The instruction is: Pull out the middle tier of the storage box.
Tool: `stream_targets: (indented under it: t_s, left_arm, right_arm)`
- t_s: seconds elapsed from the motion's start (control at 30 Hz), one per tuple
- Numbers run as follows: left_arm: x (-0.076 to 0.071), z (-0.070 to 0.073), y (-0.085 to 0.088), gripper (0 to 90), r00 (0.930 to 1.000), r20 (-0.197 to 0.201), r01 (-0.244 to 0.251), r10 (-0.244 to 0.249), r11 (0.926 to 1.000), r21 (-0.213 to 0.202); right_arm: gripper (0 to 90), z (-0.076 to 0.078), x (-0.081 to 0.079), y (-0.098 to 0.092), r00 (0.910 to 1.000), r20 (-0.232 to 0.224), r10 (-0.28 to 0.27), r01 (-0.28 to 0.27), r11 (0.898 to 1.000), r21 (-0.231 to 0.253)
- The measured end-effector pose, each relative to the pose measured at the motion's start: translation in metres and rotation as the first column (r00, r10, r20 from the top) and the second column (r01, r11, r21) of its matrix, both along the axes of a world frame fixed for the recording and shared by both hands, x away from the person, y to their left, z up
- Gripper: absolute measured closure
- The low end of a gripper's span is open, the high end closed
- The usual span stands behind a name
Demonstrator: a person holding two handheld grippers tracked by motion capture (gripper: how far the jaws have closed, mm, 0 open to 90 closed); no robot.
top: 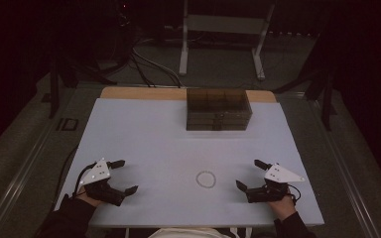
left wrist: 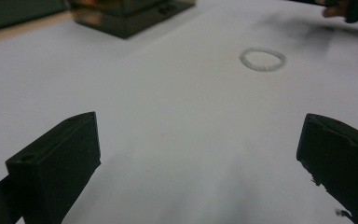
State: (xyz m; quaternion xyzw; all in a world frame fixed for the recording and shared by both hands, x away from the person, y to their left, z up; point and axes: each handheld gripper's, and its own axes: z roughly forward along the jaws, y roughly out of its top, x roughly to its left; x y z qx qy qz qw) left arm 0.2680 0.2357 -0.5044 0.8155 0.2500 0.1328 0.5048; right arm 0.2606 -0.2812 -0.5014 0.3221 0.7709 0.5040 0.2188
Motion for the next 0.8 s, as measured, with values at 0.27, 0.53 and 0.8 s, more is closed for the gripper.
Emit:
stream_targets:
  t_s: [0.27, 0.53, 0.8]
  left_arm:
    - [0.001, -0.001, -0.001, 0.9, 0.9999, -0.010, -0.003, 0.003, 0.9992, 0.039]
    - [-0.001, 0.002, 0.007, 0.9, 1.0000, -0.006, -0.005, 0.005, 0.9998, 0.021]
    - [-0.001, 0.003, 0.009, 0.9, 1.0000, -0.006, 0.003, -0.003, 0.9997, -0.024]
  right_arm:
    - [0.0, -0.002, 0.001, 0.000, 0.9999, 0.000, 0.015, -0.015, 1.000, -0.001]
    - [0.0, -0.003, 0.001, 0.001, 0.9995, 0.003, 0.031, -0.031, 0.999, -0.011]
    - [0.0, 0.000, -0.003, 0.003, 0.9997, 0.021, 0.012, -0.011, 1.000, -0.024]
